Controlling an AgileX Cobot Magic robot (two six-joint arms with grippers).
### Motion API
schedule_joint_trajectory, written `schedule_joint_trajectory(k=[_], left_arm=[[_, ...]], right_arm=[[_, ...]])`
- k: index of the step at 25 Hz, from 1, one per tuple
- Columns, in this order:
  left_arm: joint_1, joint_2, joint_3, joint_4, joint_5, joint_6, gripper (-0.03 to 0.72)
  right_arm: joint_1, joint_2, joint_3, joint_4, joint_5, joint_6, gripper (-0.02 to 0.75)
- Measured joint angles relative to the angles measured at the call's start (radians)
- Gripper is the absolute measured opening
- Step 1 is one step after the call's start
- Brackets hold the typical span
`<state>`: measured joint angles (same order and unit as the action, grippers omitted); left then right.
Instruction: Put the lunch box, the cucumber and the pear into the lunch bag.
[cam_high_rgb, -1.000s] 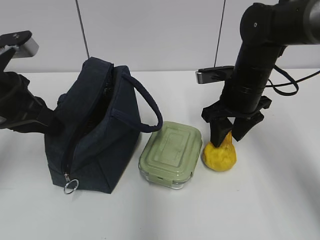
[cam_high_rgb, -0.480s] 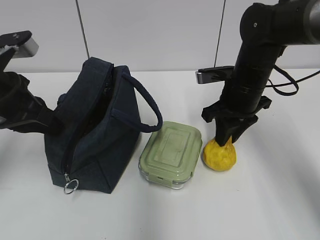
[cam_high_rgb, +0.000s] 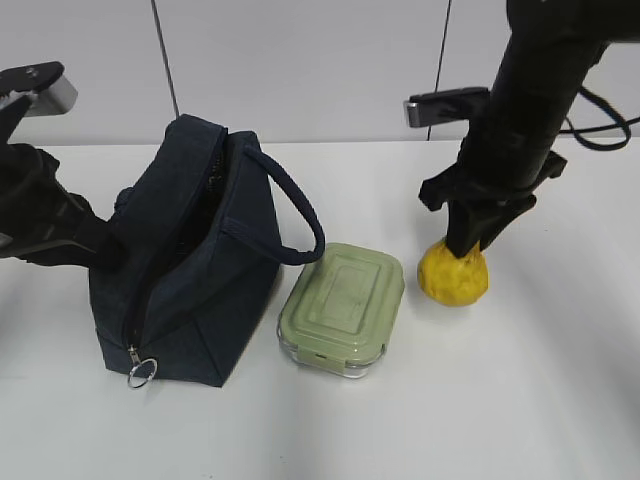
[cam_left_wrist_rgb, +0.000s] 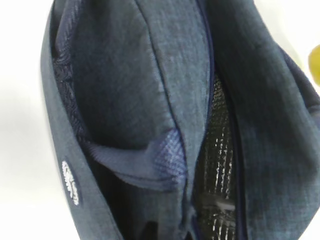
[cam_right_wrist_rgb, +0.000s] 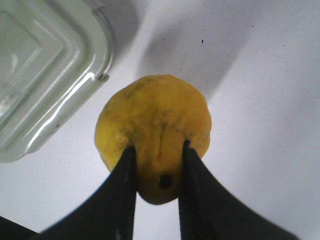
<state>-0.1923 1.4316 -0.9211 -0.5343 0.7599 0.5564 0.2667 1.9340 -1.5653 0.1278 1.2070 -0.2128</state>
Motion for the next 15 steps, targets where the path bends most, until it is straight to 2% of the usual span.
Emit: schedule_joint_trajectory(k=[3, 9, 15], left_arm=[[0.0, 0.0, 0.0, 0.0, 0.0, 0.0, 0.002], [0.0, 0.0, 0.0, 0.001, 0.0, 0.0, 0.002], [0.0, 0.0, 0.0, 0.001, 0.0, 0.0, 0.002]], right_arm=[[0.0, -0.067, -0.017, 0.016, 0.01, -0.01, 0.161], [0.026, -0.155, -0.098, 0.239, 0.02, -0.118, 0.16], [0.207, -0.157, -0.171, 0.313, -0.058, -0.148, 0.159]])
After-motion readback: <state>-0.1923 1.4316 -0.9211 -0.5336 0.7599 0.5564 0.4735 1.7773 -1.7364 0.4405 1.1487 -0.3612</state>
